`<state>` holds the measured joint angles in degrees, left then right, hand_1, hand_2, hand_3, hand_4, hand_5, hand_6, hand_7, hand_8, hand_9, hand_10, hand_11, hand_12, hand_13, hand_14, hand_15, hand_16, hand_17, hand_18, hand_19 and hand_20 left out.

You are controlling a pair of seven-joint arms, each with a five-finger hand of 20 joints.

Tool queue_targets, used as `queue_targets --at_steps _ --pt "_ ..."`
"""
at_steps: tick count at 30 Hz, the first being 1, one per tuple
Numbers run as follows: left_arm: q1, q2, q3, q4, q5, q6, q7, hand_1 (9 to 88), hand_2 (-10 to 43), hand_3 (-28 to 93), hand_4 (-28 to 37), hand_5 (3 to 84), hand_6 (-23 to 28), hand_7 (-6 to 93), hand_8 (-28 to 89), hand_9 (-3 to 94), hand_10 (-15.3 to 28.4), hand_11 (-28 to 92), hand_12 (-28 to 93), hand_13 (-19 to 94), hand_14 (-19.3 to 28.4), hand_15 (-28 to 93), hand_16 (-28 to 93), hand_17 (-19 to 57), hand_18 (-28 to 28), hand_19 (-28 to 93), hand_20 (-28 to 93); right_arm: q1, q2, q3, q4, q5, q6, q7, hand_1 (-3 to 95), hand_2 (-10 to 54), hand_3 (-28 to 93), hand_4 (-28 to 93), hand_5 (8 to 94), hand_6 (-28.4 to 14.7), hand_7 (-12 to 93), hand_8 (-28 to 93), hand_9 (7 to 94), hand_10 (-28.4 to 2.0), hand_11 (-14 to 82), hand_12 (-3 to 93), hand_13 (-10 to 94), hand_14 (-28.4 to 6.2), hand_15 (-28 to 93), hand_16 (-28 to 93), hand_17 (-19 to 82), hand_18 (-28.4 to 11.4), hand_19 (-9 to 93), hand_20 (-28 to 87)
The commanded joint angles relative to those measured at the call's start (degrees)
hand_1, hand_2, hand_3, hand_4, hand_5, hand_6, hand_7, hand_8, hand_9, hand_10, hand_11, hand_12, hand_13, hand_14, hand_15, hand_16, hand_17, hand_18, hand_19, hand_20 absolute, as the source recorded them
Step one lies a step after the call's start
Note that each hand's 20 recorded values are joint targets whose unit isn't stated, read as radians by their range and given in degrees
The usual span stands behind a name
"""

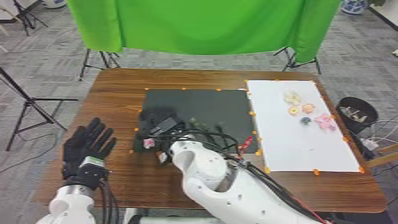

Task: Arrange flowers

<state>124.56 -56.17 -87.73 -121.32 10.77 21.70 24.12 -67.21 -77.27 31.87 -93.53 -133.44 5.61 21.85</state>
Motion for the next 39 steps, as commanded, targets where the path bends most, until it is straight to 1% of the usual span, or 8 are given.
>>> queue_targets --at_steps 1,6,11,17,19,22,34,39 --pt "1.65 -1.90 -0.47 0.10 0.69 -3.38 -0.26 28.8 17.7 74 -28.3 37.3 9.5 20.3 -11 24.8 15.0 28 9 18 15.1 39 -9 -7.7 13.0 37 7 -8.10 19.97 16.15 -15.20 -6.85 -8.30 -0.63 33.6 -9.2 81 -28 47.7 -1.4 17 -13 50.0 -13.4 9.6 12.2 51 -14.6 44 16 27 -21.7 78 31" --pt "3.12 -2.87 -0.97 -0.66 0.65 -4.86 -0.04 28.8 17.8 74 -28.3 38.8 9.7 19.7 -10 26.8 15.2 28 9 19 15.6 40 -9 -7.6 13.1 37 7 -20.54 28.25 37.29 -22.68 -1.01 -28.28 0.83 36.7 -9.4 82 -28 44.3 -1.2 16 -12 43.2 -12.7 6.9 11.4 44 -13.9 31 16 23 -20.6 72 28" --pt "3.57 -2.95 -1.25 -0.44 0.66 -5.64 0.61 28.7 17.8 74 -28.3 39.1 9.7 19.3 -10 27.0 15.2 27 9 20 15.6 40 -9 -7.6 13.2 37 8 -29.79 32.69 50.15 -23.73 0.45 -25.92 4.00 39.1 -9.5 82 -28 40.9 -0.2 16 -13 38.4 -11.7 6.5 10.4 39 -13.4 22 17 20 -20.2 68 27" --pt "4.35 -2.93 -1.93 -0.44 -1.34 -6.82 1.22 28.8 17.7 74 -28.2 40.1 9.9 19.5 -10 29.3 15.5 28 9 21 15.8 42 -9 -7.6 13.5 37 8 -34.93 32.88 58.16 -24.05 1.51 -24.86 5.37 40.8 -9.5 82 -28 40.9 0.1 17 -13 37.4 -11.1 6.1 9.9 39 -12.9 20 18 20 -19.5 66 26" --pt "4.30 -2.99 -1.84 -0.53 -3.28 -7.38 1.39 28.9 17.7 73 -28.2 40.3 9.9 19.6 -10 29.8 15.5 28 10 22 15.8 42 -9 -7.6 13.5 37 8 -35.81 32.74 59.39 -23.75 1.36 -24.23 6.67 41.4 -9.5 82 -28 40.8 0.4 17 -13 37.3 -10.9 6.0 9.8 39 -12.7 19 18 20 -19.2 66 26" --pt "4.48 -3.08 -1.66 -0.55 -1.86 -7.19 1.06 28.9 17.7 73 -28.2 40.4 9.9 19.5 -10 30.2 15.6 28 10 22 15.9 42 -9 -7.5 13.6 37 8 -36.18 32.71 60.23 -22.78 3.02 -23.84 8.32 42.0 -9.5 82 -28 41.0 0.6 17 -14 37.3 -10.8 6.0 9.7 38 -12.3 16 18 21 -18.5 64 25" --pt "4.88 -3.35 -1.59 -0.66 -1.75 -7.05 0.70 28.9 17.8 73 -28.3 40.6 9.8 19.6 -10 30.7 15.6 28 10 23 16.0 42 -9 -7.5 13.7 37 8 -29.17 32.98 55.19 -17.09 2.82 -24.38 6.03 48.1 -7.7 81 -28 45.0 -0.7 16 -15 41.2 -8.9 7.4 7.9 42 -10.2 13 19 23 -17.3 63 25" --pt "4.84 -3.51 -1.18 -0.71 -1.61 -7.06 0.77 28.8 17.8 73 -28.3 40.8 9.8 19.5 -10 31.0 15.5 28 10 23 16.0 42 -9 -7.5 13.7 37 8 -26.37 32.55 52.74 -14.08 4.12 -26.33 5.33 49.9 -0.7 80 -28 46.8 -1.7 14 -14 44.5 -8.3 7.3 7.1 44 -8.7 13 18 24 -16.5 64 26"
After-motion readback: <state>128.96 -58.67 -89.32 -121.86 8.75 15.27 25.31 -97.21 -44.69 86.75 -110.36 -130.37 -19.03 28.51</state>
